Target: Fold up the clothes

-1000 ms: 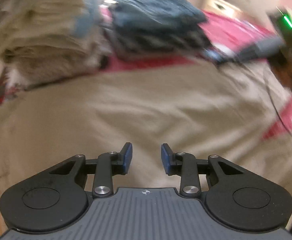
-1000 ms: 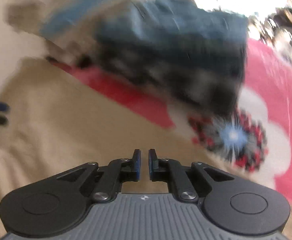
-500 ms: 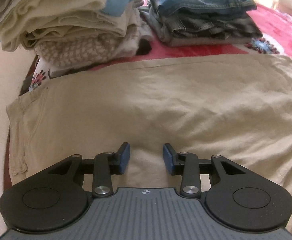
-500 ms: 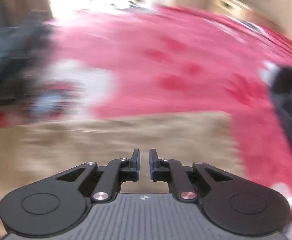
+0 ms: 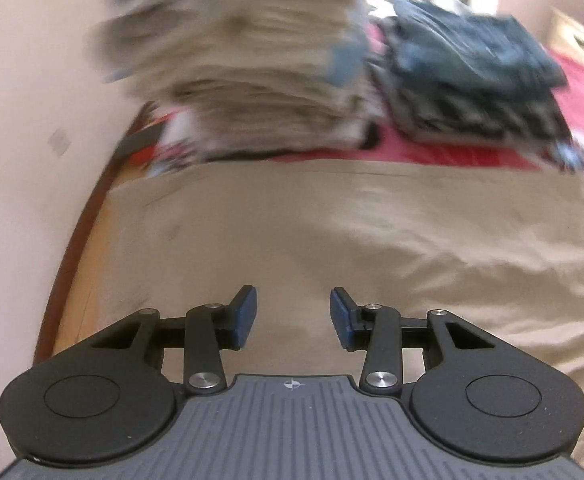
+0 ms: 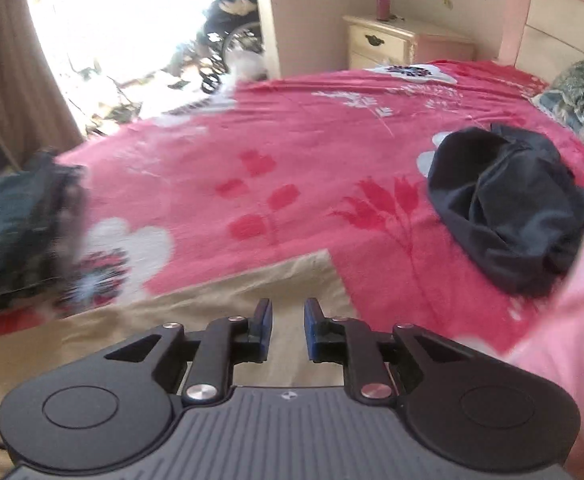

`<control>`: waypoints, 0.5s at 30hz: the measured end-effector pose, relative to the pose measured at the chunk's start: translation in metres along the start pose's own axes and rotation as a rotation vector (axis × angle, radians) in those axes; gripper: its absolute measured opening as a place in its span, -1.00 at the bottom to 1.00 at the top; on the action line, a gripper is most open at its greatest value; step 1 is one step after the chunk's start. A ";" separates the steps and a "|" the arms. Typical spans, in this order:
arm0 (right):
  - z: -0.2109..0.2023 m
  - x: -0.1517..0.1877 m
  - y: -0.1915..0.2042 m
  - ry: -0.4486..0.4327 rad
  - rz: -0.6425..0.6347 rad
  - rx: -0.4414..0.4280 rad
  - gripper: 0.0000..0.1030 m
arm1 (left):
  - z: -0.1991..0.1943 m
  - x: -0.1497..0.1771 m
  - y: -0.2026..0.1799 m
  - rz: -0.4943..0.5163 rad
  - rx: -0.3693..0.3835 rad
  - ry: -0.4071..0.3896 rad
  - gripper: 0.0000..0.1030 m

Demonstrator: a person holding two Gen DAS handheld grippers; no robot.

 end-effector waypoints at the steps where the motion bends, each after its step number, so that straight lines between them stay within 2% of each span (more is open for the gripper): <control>1: -0.016 0.006 0.000 0.002 0.007 -0.025 -0.61 | -0.011 0.008 0.013 -0.040 -0.011 0.006 -0.20; 5: -0.069 0.045 -0.002 0.018 0.014 -0.113 -0.45 | -0.054 0.062 0.065 -0.209 -0.026 0.054 -0.19; 7: -0.084 0.070 -0.003 0.058 0.040 -0.164 -0.39 | -0.074 0.093 0.085 -0.279 -0.022 0.083 -0.17; 11: -0.112 0.123 -0.003 0.148 0.099 -0.269 -0.38 | -0.101 0.153 0.103 -0.372 0.000 0.138 -0.15; 15: -0.129 0.182 -0.002 0.268 0.216 -0.375 -0.32 | -0.114 0.195 0.101 -0.464 0.077 0.187 -0.07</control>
Point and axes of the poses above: each gripper's, at about its wrist camera, not at the fingertips, and z roughly the way its jaws point, y to its left, x to its underside, the point moved 8 cm from there along z, roughly the way its jaws point, and after that the axes turned 2 degrees about -z, right-handed, at the moved point
